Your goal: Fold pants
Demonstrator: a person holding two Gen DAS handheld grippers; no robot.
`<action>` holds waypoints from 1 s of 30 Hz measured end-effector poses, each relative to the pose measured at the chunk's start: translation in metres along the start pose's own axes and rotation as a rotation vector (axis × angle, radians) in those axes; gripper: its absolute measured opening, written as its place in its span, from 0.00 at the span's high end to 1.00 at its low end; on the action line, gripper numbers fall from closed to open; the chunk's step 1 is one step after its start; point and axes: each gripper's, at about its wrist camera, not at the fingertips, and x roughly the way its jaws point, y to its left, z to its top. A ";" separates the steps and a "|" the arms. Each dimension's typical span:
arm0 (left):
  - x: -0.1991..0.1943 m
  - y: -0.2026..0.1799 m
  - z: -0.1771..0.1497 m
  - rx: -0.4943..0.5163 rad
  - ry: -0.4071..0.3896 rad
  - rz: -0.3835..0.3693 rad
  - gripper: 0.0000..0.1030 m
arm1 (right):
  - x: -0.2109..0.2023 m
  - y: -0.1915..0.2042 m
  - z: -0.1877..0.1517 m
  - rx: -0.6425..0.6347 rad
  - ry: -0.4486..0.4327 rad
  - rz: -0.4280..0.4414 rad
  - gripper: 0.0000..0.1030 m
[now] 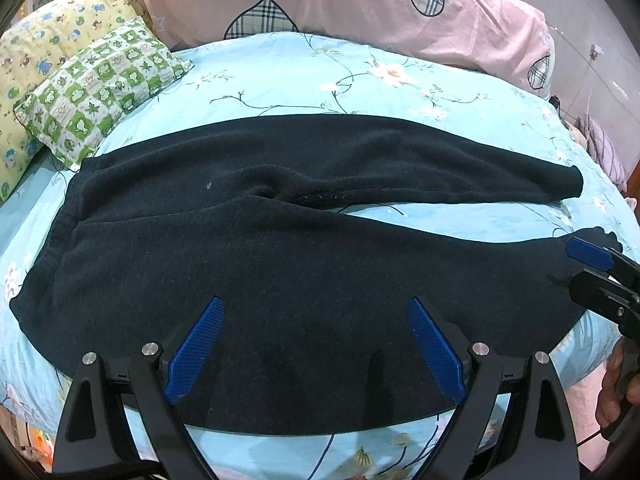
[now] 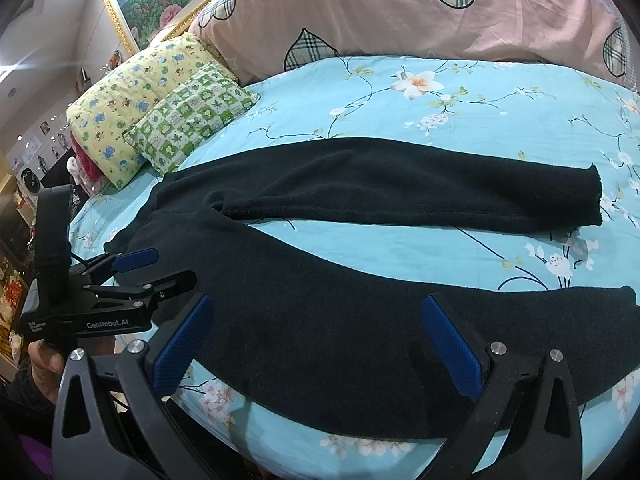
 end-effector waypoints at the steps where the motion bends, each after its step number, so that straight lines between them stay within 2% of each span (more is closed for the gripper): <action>1: 0.000 0.000 0.000 0.002 -0.001 0.002 0.09 | 0.000 0.000 0.000 -0.001 0.002 0.000 0.00; 30: 0.007 -0.003 0.002 0.020 0.025 -0.026 0.09 | 0.000 0.000 0.000 -0.001 0.001 0.003 0.00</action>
